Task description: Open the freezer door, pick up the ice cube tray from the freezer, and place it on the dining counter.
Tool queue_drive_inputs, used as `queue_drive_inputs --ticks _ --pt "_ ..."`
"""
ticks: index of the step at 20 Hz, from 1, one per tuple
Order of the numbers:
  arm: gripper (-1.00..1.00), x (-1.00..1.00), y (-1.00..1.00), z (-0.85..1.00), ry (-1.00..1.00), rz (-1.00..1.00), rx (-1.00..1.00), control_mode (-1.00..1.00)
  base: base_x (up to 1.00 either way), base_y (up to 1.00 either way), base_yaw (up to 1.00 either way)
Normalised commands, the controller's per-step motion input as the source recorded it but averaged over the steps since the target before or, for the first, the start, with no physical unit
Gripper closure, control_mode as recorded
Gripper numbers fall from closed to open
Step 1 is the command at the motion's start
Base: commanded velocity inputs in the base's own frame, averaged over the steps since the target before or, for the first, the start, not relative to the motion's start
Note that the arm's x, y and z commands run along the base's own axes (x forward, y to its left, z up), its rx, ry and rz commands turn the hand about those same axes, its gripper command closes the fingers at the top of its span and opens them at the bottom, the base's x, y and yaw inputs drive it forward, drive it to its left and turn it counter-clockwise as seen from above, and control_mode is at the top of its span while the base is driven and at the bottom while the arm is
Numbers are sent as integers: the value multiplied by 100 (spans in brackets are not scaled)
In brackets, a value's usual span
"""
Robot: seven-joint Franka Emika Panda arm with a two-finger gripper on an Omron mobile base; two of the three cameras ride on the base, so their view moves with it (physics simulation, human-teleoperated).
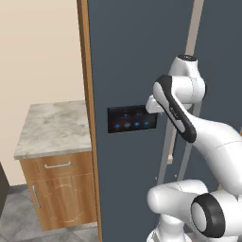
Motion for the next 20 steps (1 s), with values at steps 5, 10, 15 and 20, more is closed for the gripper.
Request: queue_drive_inputs --ticks 5,10,15,20 --pt "-100 -28 0 0 0 -1 0 -100 0 0 0" --pt "-100 -87 0 0 0 -4 0 -100 0 0 0" --pt "-100 -56 -1 4 2 -8 0 -100 0 0 0" --pt "-100 -2 0 5 4 -4 0 -100 0 0 0"
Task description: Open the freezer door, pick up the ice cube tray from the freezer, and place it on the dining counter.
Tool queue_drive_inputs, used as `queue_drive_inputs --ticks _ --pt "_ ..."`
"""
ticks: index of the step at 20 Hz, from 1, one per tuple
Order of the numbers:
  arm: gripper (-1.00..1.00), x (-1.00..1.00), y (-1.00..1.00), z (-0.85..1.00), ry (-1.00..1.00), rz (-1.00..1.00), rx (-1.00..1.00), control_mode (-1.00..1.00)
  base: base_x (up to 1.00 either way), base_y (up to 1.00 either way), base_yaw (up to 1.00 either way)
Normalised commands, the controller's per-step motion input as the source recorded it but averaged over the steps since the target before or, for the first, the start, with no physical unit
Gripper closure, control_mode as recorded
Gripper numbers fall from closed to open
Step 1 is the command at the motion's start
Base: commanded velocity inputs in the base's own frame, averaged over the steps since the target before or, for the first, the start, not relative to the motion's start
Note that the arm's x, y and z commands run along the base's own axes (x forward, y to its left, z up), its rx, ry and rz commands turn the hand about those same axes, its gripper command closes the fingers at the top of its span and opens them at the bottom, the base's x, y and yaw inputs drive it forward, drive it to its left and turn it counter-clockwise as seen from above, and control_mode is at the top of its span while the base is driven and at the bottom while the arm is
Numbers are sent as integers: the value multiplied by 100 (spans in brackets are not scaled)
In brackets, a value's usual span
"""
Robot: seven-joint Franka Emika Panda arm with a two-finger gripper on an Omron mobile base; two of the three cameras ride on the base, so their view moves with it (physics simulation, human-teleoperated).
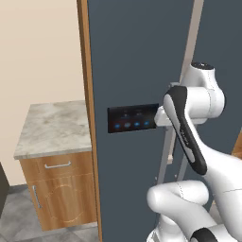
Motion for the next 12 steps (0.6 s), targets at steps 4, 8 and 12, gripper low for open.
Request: queue_drive_inputs --ticks 4,8,12 --pt "-100 0 0 1 6 -6 0 -100 0 0 0" --pt "-100 -9 0 1 3 -1 0 -100 0 0 0" --pt "-100 -6 0 4 0 0 0 -100 0 0 0"
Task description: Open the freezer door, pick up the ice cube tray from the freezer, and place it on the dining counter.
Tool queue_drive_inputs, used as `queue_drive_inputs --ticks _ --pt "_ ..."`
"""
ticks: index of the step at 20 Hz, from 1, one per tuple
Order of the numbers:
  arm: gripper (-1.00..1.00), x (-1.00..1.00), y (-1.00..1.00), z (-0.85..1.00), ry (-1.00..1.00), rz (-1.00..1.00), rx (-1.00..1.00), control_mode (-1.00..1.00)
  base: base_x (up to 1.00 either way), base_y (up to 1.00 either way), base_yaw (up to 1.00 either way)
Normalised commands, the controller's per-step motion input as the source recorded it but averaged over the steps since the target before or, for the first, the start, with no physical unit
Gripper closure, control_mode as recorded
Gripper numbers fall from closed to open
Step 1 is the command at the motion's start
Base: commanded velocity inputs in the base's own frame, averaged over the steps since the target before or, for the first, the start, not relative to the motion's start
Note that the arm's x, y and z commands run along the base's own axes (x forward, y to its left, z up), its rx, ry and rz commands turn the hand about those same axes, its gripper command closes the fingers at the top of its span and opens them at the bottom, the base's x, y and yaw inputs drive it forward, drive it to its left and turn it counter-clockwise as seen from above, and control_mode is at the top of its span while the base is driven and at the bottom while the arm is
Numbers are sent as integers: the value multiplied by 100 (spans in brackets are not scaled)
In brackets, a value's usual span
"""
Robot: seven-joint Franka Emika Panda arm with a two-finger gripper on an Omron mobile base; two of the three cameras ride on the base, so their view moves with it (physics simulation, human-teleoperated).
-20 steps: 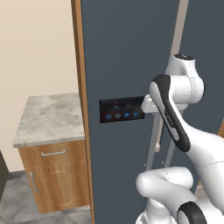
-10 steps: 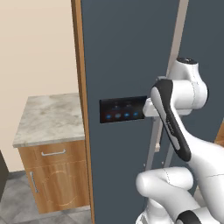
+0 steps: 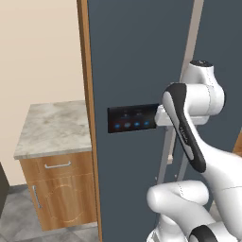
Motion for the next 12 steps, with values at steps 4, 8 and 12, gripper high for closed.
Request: queue_drive_inputs --ticks 4,8,12 --pt "-100 -11 0 0 0 7 -1 -100 0 0 0" --pt "-100 -11 0 0 -1 13 0 -100 0 0 0" --pt "-100 -18 0 0 -6 9 -1 -100 0 0 0"
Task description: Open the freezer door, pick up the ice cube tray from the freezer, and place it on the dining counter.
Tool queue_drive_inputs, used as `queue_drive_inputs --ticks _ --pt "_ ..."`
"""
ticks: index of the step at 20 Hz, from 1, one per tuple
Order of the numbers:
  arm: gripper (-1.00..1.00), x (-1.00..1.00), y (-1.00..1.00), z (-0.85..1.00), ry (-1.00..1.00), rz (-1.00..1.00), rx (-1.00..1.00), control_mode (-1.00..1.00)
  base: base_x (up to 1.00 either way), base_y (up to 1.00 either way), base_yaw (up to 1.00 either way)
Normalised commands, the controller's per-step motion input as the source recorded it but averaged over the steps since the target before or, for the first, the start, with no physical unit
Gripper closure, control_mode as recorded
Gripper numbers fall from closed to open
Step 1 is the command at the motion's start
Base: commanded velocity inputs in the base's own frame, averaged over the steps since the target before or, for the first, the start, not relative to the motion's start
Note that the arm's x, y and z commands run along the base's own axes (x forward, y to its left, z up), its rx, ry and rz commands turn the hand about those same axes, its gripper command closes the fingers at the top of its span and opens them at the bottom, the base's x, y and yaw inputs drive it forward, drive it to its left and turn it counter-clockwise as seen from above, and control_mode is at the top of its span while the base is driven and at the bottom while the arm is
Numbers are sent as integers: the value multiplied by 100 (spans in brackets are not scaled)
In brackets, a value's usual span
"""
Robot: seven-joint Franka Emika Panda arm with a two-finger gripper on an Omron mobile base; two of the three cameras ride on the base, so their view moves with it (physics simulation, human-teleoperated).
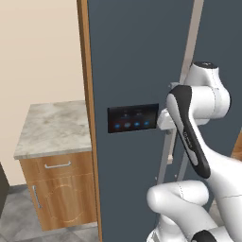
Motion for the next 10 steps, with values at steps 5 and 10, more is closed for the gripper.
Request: queue_drive_inputs --ticks 5,10 --pt "-100 -30 0 1 -1 0 0 -100 0 0 0" --pt "-100 -7 0 7 -1 0 0 -100 0 0 0"
